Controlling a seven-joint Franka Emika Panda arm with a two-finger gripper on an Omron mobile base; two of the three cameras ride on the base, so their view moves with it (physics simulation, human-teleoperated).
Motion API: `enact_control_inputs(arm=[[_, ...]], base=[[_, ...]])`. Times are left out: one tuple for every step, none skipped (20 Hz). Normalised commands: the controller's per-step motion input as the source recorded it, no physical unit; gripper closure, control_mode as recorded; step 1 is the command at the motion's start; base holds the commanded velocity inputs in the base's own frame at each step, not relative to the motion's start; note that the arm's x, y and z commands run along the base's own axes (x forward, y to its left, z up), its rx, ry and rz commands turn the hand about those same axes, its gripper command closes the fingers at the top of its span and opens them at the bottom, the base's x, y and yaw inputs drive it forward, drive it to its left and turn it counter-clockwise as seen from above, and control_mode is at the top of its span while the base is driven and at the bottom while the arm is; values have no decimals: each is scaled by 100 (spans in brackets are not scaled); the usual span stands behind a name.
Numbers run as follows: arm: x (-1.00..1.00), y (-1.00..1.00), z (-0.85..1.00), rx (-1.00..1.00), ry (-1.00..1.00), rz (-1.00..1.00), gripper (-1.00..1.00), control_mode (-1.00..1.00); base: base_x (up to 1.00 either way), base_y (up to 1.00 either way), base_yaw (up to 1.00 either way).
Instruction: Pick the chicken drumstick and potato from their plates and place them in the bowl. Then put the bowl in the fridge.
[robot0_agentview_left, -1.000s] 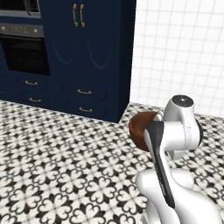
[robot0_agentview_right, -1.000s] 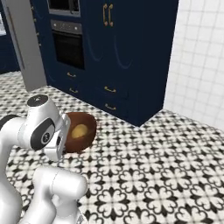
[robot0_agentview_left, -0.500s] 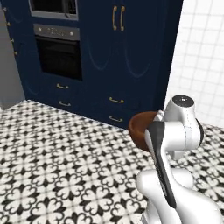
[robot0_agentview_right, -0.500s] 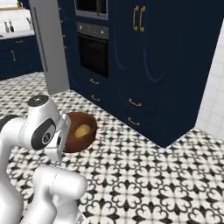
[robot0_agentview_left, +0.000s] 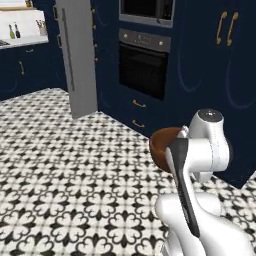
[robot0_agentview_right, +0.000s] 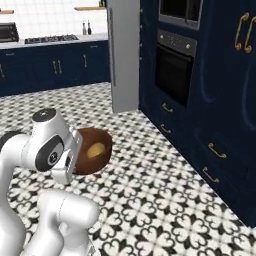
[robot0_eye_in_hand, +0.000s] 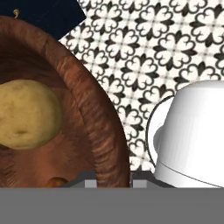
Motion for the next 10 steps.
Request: enact_control_inputs(arm=[[0,0,0,0,0,0,100,100],[0,0,0,0,0,0,100,100],[0,0,0,0,0,0,100,100],[0,0,0,0,0,0,100,100],[0,0,0,0,0,0,100,100],[0,0,0,0,0,0,100,100],[0,0,0,0,0,0,100,100],[0,0,0,0,0,0,100,100],[0,0,0,0,0,0,100,100],[0,0,0,0,0,0,100,100]], base=[[100,0,67],[100,0,65],[100,0,64],[100,0,63],[100,0,63],[100,0,63],[100,0,61],[100,0,55],[100,0,41],[100,-8,28]])
